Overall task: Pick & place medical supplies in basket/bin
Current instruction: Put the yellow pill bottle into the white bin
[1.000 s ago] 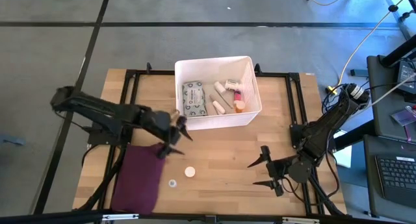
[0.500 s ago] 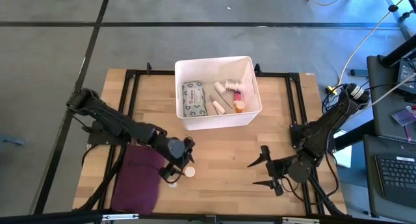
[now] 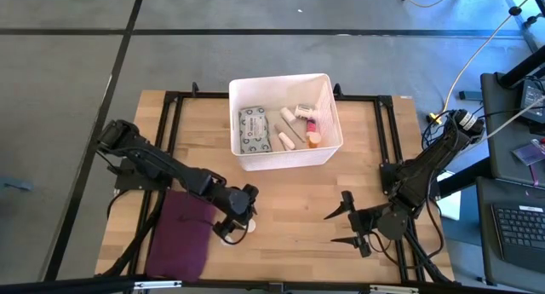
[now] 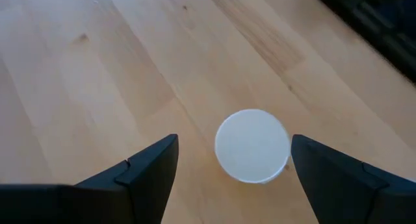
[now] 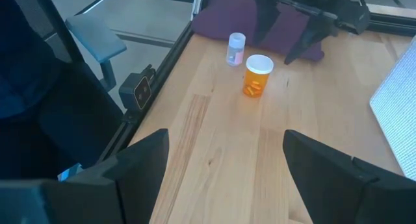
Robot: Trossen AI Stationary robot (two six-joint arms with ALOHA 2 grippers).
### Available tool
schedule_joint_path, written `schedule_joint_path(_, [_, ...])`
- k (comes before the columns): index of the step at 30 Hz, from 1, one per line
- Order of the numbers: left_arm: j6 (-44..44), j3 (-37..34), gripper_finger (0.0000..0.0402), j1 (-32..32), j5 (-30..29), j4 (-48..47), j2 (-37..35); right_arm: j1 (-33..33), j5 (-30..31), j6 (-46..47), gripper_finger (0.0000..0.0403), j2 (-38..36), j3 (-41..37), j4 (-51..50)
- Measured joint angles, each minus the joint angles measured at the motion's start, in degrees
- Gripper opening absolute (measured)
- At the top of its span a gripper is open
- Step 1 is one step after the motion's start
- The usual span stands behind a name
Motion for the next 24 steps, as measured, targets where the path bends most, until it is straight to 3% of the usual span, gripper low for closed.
schedule_joint_path(11, [-0.5, -0.1, 0.0290, -0.2, 3.3, 1.5, 4.7, 0.0, 0.0, 0.0, 0.0304, 0.0, 0.0, 0.0])
schedule_joint_path(24, [0.1, 0.0, 0.0290, -0.2, 2.5, 3.3, 6.7, 0.0, 0.0, 0.0, 0.0304, 0.0, 0.0, 0.0])
